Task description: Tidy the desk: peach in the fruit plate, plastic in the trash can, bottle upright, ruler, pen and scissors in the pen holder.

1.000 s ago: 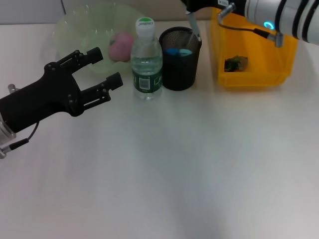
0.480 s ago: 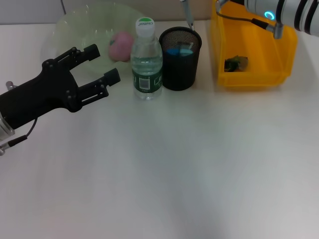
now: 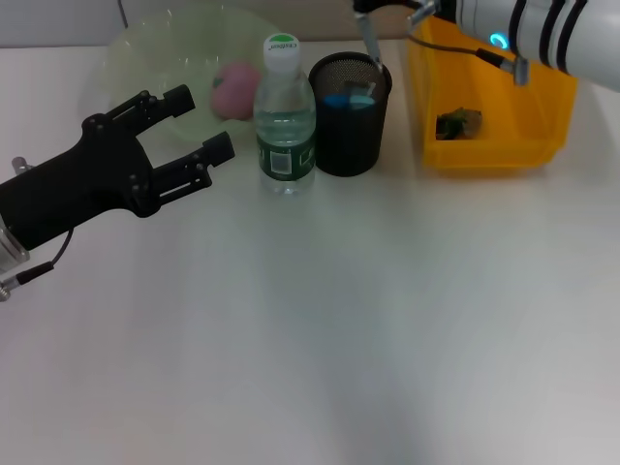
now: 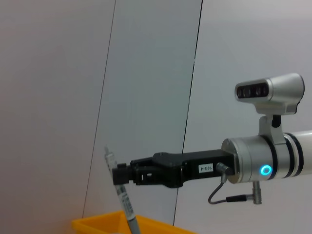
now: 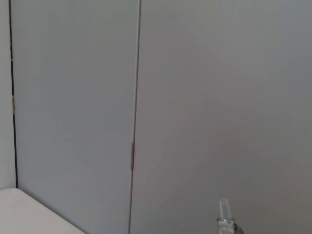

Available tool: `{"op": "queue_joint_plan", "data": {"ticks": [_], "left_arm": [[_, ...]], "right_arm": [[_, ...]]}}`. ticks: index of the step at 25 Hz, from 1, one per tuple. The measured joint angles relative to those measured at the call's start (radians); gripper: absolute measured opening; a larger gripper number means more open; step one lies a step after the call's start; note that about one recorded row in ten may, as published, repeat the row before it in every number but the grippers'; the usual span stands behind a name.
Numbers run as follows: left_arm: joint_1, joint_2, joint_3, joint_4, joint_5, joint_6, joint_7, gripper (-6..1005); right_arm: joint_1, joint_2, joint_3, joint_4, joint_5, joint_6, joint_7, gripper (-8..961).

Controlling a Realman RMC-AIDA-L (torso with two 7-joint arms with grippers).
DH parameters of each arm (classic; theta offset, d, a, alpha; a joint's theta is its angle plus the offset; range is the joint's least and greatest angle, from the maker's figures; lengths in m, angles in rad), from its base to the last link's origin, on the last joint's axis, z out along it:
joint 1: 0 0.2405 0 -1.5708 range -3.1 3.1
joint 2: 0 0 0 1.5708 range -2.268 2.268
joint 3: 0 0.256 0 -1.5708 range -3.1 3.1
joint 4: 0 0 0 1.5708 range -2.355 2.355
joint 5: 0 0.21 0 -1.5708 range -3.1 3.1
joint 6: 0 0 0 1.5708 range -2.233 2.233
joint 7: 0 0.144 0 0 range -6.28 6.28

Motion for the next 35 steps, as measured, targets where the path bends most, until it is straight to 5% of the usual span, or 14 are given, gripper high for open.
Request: {"op": "queue_joint_plan", "data": {"ticks": [19, 24, 27, 35], "left_arm": [[0.004, -0.002, 0.000, 0.000, 0.003, 0.000, 0.000, 805], [0.007, -0.002, 0.000, 0.000, 0.002, 0.006, 0.000, 805], [0.008, -0.002, 0.001, 0.000, 0.003, 0.007, 0.000, 805], [0.019, -0.002, 0.006, 0.000, 0.002, 0.019, 0.000, 805]], "right_arm": [[0.073, 0.001, -0.020, 0.145, 0.000, 0.026, -0.001, 274], [0.056, 0.001, -0.024, 0.126, 0.009, 0.019, -0.001, 454], [0.023, 0.000, -0.032, 0.093, 0.060, 0.012, -0.001, 476], [-0.102, -0.003, 0.097, 0.060, 0.384, -0.306, -0.192, 584]]}}
